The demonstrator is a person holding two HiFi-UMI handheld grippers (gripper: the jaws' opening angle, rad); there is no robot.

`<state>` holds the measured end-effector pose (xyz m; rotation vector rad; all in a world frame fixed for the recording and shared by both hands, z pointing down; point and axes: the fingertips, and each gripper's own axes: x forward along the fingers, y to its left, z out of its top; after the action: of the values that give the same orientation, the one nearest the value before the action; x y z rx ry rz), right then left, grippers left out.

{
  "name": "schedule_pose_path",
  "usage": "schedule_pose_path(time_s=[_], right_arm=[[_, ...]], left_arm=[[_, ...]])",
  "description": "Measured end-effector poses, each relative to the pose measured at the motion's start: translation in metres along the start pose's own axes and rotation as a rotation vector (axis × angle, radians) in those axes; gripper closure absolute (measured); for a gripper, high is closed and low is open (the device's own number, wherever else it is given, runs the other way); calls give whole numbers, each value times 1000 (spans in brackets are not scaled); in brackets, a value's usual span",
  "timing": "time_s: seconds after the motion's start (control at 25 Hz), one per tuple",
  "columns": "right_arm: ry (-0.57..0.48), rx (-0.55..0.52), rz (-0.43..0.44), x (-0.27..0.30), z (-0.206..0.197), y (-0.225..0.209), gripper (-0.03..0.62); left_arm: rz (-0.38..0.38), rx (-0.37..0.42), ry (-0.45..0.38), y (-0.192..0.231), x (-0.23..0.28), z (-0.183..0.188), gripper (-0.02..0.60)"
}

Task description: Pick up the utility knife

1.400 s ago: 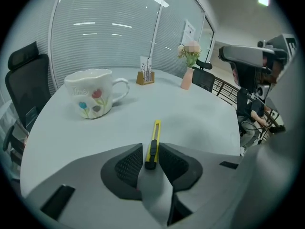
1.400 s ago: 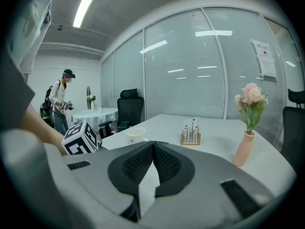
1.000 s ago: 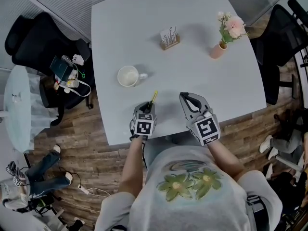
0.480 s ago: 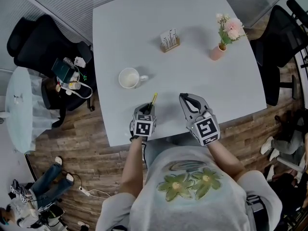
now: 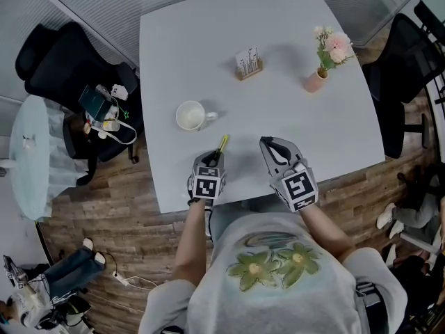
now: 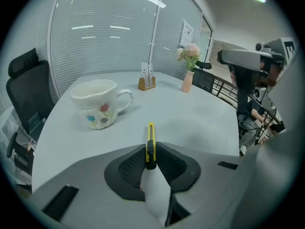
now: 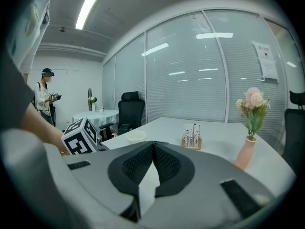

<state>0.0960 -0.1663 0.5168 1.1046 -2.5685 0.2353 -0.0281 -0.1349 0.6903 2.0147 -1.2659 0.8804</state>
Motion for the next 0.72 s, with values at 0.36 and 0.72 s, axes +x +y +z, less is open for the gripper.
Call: schedule_pose_path(time_s=[0.36, 0.72], right_arm=[[-5, 0, 1, 1, 4, 3, 588], [-13, -4, 0, 2, 10, 2, 588]], left_arm=[[-2, 16, -51, 0, -15, 23, 515], [-3, 23, -84, -1, -24, 38, 515]])
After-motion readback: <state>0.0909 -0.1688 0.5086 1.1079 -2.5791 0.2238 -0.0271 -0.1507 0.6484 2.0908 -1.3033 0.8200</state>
